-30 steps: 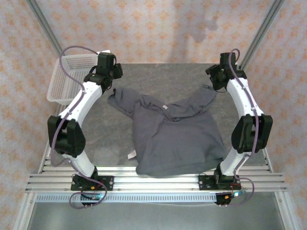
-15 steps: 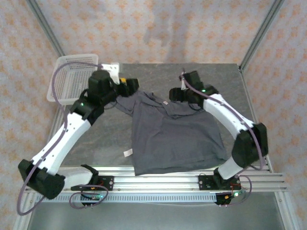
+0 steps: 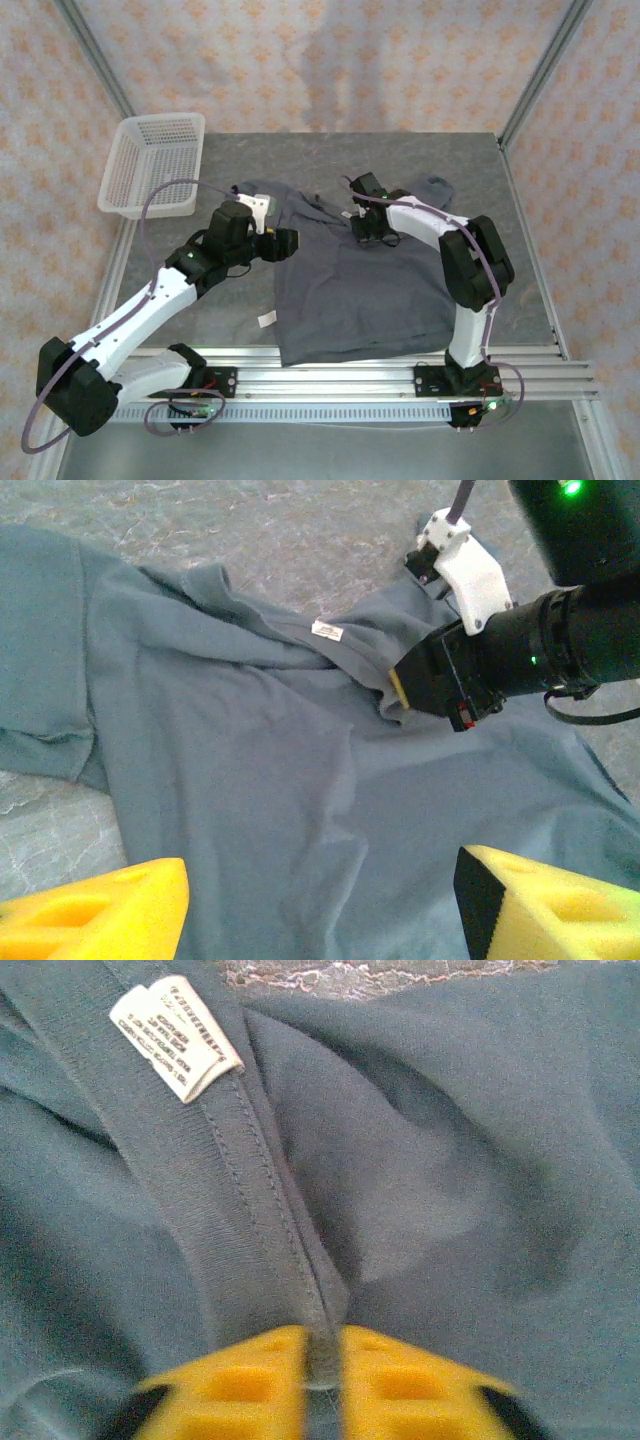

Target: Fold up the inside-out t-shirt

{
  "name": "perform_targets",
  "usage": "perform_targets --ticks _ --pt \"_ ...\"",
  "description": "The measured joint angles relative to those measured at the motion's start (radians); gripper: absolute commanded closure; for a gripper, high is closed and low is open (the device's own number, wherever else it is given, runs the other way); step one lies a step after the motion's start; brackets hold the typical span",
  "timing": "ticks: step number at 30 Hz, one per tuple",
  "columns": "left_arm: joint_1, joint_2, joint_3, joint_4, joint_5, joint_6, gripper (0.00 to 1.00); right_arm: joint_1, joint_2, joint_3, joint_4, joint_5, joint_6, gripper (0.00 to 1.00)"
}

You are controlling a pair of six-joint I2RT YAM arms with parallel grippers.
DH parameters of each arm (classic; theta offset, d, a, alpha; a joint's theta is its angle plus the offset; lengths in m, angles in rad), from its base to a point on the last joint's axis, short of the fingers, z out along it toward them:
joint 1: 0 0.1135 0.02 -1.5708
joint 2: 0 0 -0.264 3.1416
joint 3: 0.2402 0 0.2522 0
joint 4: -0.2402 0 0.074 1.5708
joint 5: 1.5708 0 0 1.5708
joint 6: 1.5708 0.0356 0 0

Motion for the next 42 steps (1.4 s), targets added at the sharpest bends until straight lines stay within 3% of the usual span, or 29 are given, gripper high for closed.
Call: perform_targets --ticks 5,10,11,12,13,17,19,21,23,24,25,28,30,34,42 --pt "0.000 0.000 -0.002 -0.001 -0.008 0.000 0.28 0.000 0.001 0.052 -0.006 0.032 -0.010 1.00" --pt "0.000 0.006 -0.002 0.000 -0.008 0.000 0.28 -0.010 0.060 0.283 0.041 0.225 -0.070 0.99" --pt "0.000 0.013 -0.002 0.000 -0.007 0.000 0.28 -0.019 0.091 0.349 0.053 0.257 -0.082 0.87" --pt "0.000 0.025 -0.002 0.001 -0.006 0.000 0.28 -0.031 0.139 0.440 0.064 0.286 -0.090 0.64" --pt "0.000 0.039 -0.002 0.001 -0.004 0.000 0.28 -0.047 0.208 0.565 0.056 0.308 -0.093 0.48" --pt "-0.007 0.099 -0.002 0.000 -0.004 -0.007 0.28 -0.095 0.467 1.046 -0.087 0.384 -0.090 0.41" --pt "-0.010 0.125 -0.002 0.000 -0.013 -0.027 0.29 -0.110 0.502 1.123 -0.175 0.412 -0.070 0.41" --pt "-0.011 0.152 -0.003 0.000 -0.039 -0.054 0.38 -0.118 0.453 1.051 -0.224 0.409 -0.039 0.43" --pt "-0.011 0.195 -0.002 0.001 -0.067 -0.090 0.66 -0.124 0.297 0.785 -0.198 0.361 -0.002 0.45" --pt "-0.011 0.226 0.000 0.000 -0.080 -0.114 0.86 -0.127 0.196 0.624 -0.171 0.324 0.018 0.51" --pt "-0.011 0.261 0.004 0.000 -0.089 -0.136 1.00 -0.131 0.097 0.478 -0.145 0.290 0.042 0.60" --pt "-0.011 0.382 0.023 0.025 -0.095 -0.206 1.00 -0.164 -0.246 0.067 -0.059 0.191 0.134 0.87" --pt "-0.011 0.454 0.037 0.051 -0.097 -0.247 1.00 -0.205 -0.406 -0.092 -0.011 0.145 0.197 0.99" --pt "-0.011 0.607 0.135 0.060 -0.138 -0.315 1.00 -0.284 -0.522 -0.291 0.084 0.076 0.309 1.00" --pt "0.029 0.850 0.385 0.104 -0.204 -0.375 1.00 -0.369 -0.342 -0.423 0.197 -0.053 0.435 1.00"
